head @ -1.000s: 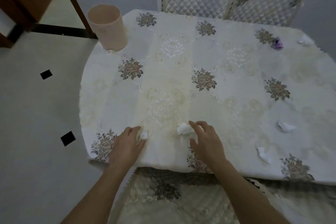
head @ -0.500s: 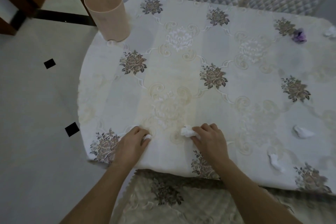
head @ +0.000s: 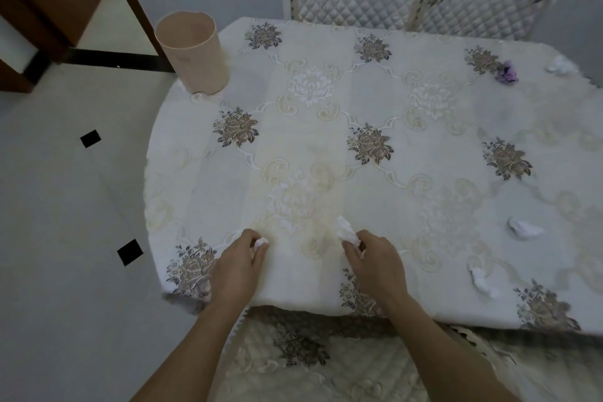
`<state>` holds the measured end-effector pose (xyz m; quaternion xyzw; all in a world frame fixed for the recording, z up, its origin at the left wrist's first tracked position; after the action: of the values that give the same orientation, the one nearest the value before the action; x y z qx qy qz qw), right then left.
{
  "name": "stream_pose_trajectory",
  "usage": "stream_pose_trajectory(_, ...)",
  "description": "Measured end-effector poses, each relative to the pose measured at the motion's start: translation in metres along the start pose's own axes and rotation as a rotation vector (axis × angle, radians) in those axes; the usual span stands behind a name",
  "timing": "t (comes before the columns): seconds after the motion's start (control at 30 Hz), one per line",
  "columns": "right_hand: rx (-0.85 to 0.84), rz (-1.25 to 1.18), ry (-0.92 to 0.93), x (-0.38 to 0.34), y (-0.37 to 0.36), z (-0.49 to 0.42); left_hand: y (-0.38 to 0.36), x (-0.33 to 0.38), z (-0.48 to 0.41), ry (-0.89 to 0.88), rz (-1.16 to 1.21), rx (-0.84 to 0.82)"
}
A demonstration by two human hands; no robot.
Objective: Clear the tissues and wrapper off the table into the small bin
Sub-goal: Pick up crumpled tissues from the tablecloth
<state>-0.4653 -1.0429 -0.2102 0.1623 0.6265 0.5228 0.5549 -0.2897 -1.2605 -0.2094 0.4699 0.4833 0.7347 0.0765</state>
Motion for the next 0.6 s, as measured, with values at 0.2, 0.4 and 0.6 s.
stream_pose_trajectory(0.2,0.129,-0.077,0.051,-0.031,0.053,0.007,0.039,0.063,0.002,-0.113,0.177,0.105)
stream_pose_trajectory(0.4,0.212,-0.121,0.072,-0.064,0.107,0.018,0.087,0.112,0.003,-0.186,0.303,0.229)
stream_pose_trajectory(0.6,0.277,-0.154,0.079,-0.085,0.148,0.041,0.119,0.141,0.015,-0.232,0.338,0.228)
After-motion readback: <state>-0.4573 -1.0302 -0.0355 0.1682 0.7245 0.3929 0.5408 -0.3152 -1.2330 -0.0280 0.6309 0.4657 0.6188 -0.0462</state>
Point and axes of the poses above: each hand's wrist, its own z-axis away from the middle knuckle, its own y-axis out of the back of the hand, x = y × z, the point moved 10 cm from there along -z, towards the middle knuckle, and after that the axes turned 5 degrees about -y, right-handed, at the moved point
